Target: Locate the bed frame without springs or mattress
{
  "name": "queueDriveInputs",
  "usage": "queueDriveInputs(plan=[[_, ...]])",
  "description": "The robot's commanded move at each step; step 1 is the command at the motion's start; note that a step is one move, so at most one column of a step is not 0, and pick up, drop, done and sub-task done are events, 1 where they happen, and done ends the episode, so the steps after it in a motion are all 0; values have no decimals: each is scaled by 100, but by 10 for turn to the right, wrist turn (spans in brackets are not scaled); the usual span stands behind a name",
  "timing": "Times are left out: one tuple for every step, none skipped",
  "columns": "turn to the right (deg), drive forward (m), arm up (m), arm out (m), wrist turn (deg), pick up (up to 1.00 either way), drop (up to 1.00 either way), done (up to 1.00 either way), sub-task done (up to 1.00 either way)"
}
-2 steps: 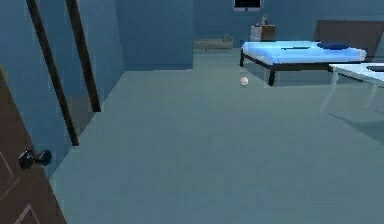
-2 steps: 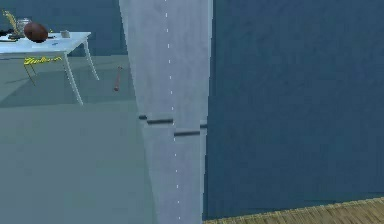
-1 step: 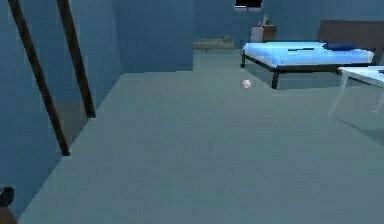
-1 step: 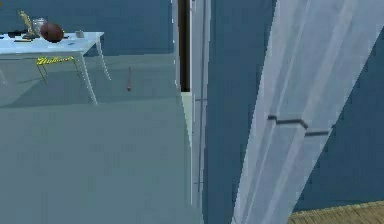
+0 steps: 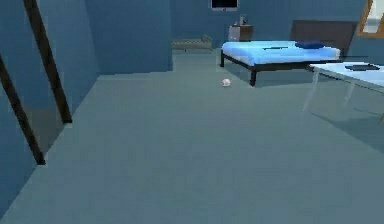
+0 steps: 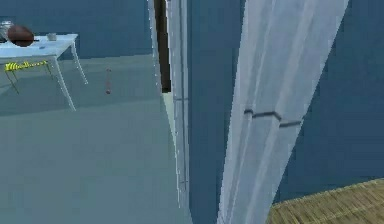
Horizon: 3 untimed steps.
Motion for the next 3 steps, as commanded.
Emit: queueDriveInputs(plan=[[0, 40, 0, 0, 0, 0, 0, 0, 0], [0, 100, 0, 0, 0, 0, 0, 0, 0], [0, 100, 0, 0, 0, 0, 0, 0, 0]])
